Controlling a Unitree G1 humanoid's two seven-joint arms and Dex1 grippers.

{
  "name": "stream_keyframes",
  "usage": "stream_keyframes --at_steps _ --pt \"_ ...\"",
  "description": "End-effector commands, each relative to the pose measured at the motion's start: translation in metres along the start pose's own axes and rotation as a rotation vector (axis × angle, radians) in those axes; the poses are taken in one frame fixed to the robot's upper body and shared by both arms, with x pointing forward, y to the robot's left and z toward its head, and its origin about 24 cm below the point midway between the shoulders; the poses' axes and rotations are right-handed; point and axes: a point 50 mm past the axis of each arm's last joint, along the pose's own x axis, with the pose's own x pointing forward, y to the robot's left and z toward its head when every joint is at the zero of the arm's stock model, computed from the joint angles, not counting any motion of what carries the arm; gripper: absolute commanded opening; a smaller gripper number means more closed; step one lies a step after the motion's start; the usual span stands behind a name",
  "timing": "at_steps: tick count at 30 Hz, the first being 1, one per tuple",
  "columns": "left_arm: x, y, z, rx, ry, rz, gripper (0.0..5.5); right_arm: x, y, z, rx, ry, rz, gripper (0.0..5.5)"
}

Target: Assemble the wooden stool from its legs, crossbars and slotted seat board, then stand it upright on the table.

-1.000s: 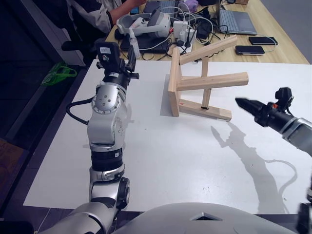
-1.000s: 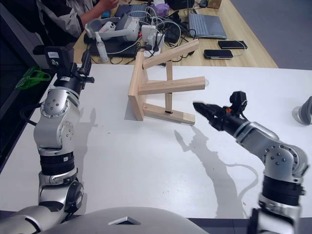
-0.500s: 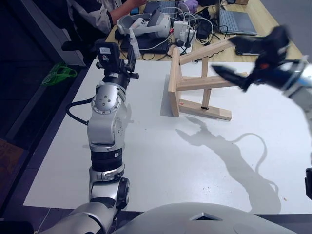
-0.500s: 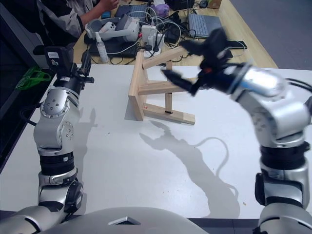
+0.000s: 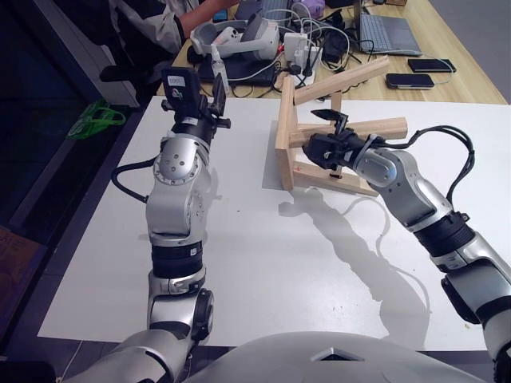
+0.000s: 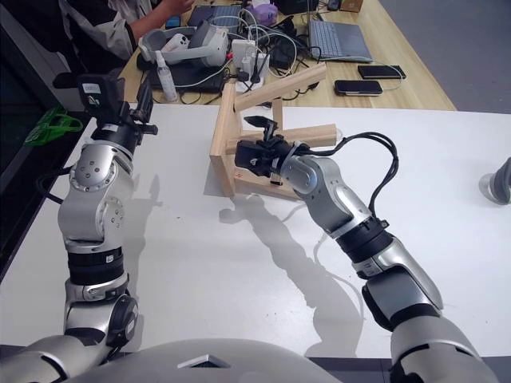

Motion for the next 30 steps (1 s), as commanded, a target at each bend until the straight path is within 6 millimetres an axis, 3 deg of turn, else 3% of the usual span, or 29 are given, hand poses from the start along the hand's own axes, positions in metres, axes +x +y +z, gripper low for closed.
stream_keyframes --at_steps 1,5,11,20,24,30 --pt "0.002 -0.002 0.001 0.004 0.001 0.002 2.25 -0.008 -0.009 -0.014 0.074 0.05 -0.011 3.34" --pt "0.002 -0.001 0.001 0.002 0.001 0.006 2.25 -0.015 -0.007 -0.025 0.055 0.091 0.036 2.93" --pt "0.002 -0.003 0.001 -0.001 0.0 -0.001 2.25 -0.013 0.0 -0.03 -0.023 0.111 0.069 2.93" --pt "0.004 -0.006 0.001 -0.004 -0.001 -0.01 2.25 0.0 -0.017 -0.043 -0.126 0.183 -0.135 2.93" --pt "0.003 -0.004 0.002 -0.001 -0.003 -0.004 2.25 0.001 -0.025 -0.044 -0.099 0.169 -0.236 2.18" --pt "0.005 -0.003 0.003 0.0 -0.007 -0.002 2.25 -0.003 -0.029 -0.047 0.055 0.143 -0.318 2.04"
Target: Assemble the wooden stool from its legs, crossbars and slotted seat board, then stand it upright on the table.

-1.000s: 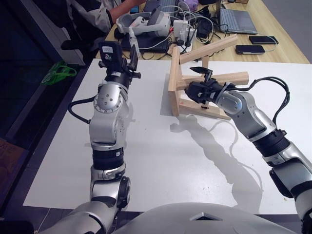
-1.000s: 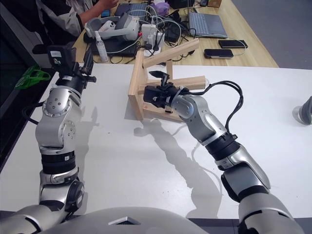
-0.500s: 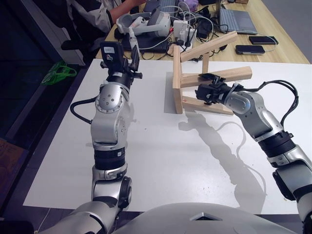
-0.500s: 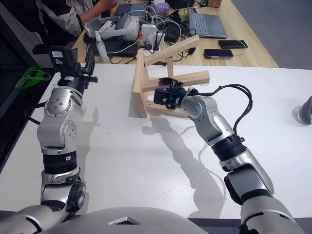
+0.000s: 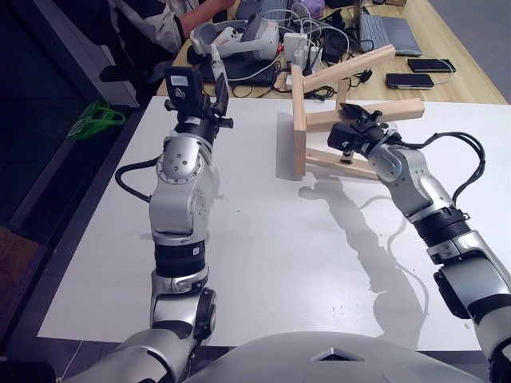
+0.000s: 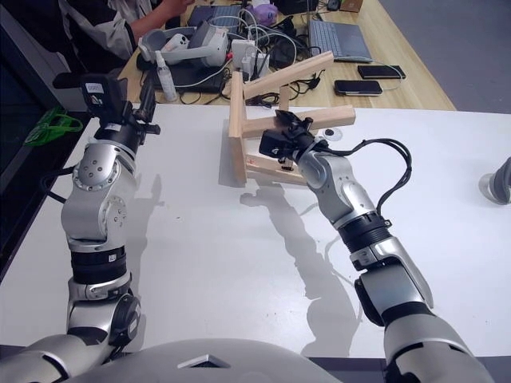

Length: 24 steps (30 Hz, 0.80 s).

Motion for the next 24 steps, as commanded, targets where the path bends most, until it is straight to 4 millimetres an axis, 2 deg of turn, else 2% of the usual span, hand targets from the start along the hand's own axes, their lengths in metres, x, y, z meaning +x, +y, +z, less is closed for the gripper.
stream_keyframes --at_steps 1,5,12,24 --pt "0.003 -0.001 0.002 0.009 -0.006 -0.001 2.25 -0.001 -0.015 0.002 0.159 -0.02 -0.098 2.01" --pt "0.004 0.0 0.004 0.012 -0.012 0.001 2.25 -0.005 -0.013 -0.007 0.459 0.031 -0.123 2.0" --pt "0.005 0.002 0.005 0.017 -0.018 0.007 2.25 -0.018 -0.01 -0.015 0.457 0.042 -0.112 1.96" --pt "0.007 0.003 0.007 0.031 -0.031 0.005 2.25 -0.031 -0.008 -0.026 0.706 0.094 -0.163 1.95"
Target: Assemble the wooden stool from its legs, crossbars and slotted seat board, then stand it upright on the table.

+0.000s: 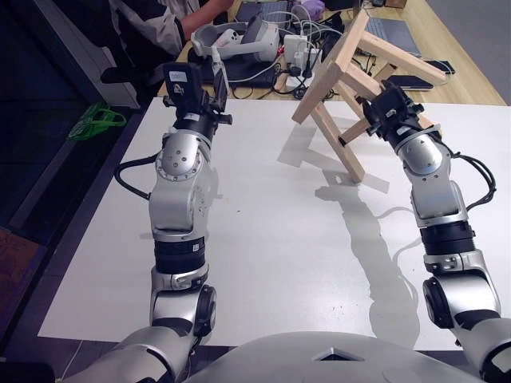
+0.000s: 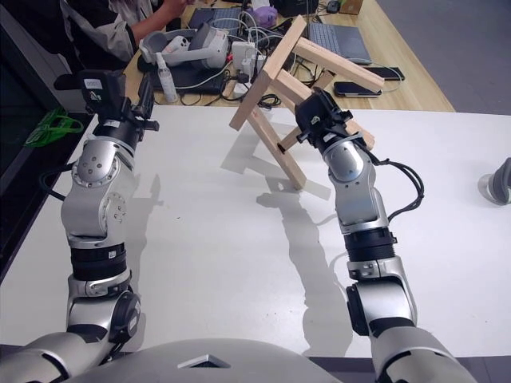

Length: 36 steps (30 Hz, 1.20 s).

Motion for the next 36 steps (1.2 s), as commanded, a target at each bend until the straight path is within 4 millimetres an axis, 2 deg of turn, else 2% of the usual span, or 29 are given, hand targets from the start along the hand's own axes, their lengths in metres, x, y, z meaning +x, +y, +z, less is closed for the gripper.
stream_keyframes --at_steps 1,19,26,28,36 --pt "0.003 0.002 0.006 0.022 -0.022 0.0 2.25 -0.007 0.012 -0.019 0.133 0.091 0.031 1.94" --pt "0.003 0.003 0.006 0.022 -0.027 0.009 2.25 -0.027 0.01 -0.033 0.321 0.179 -0.005 1.86" --pt "0.002 0.004 0.006 0.023 -0.025 0.012 2.25 -0.04 0.0 -0.046 0.442 0.235 -0.108 1.69" --pt "0.002 0.004 0.006 0.024 -0.025 0.013 2.25 -0.04 0.0 -0.046 0.448 0.236 -0.126 1.45" --pt "0.003 0.004 0.006 0.024 -0.026 0.011 2.25 -0.034 0.001 -0.037 0.472 0.167 -0.114 1.24"
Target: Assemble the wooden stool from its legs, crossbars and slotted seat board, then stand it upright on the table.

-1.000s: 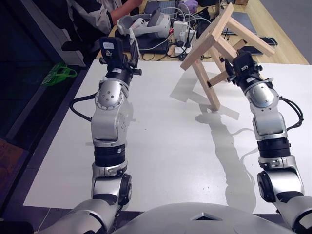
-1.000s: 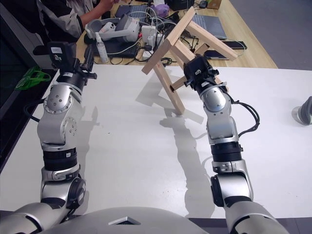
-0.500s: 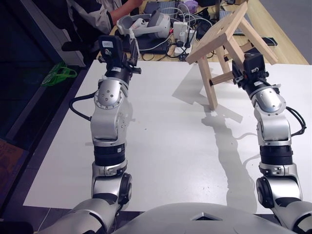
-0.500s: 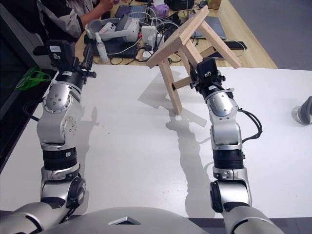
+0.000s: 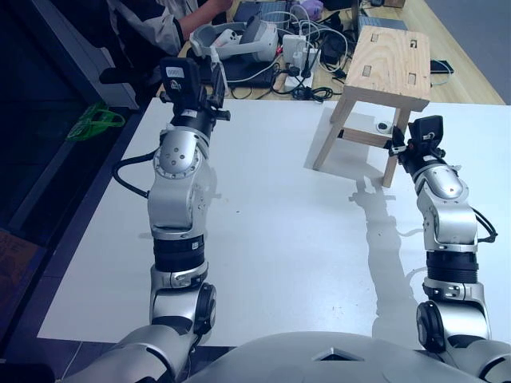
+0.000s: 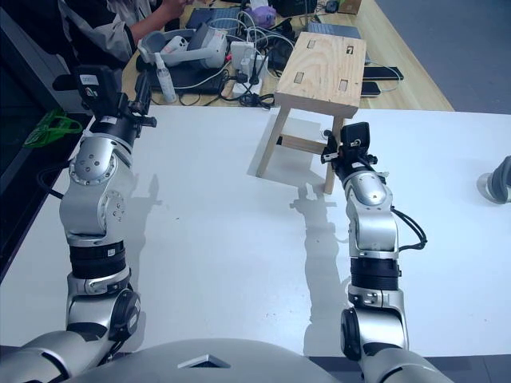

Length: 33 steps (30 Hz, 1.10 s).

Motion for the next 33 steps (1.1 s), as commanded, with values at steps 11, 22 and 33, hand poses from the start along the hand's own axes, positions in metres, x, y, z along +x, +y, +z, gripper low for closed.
stream_keyframes --at_steps 11,22,33 --pt "0.006 0.002 0.005 0.013 -0.007 -0.005 2.25 0.055 0.029 0.024 0.094 -0.093 0.242 0.97" --pt "0.007 0.008 0.002 0.006 -0.004 0.015 2.25 0.047 0.024 0.042 0.236 -0.238 0.222 1.64" --pt "-0.03 0.003 -0.032 -0.038 0.074 0.004 2.25 -0.035 0.011 0.009 0.411 -0.169 0.142 2.37"
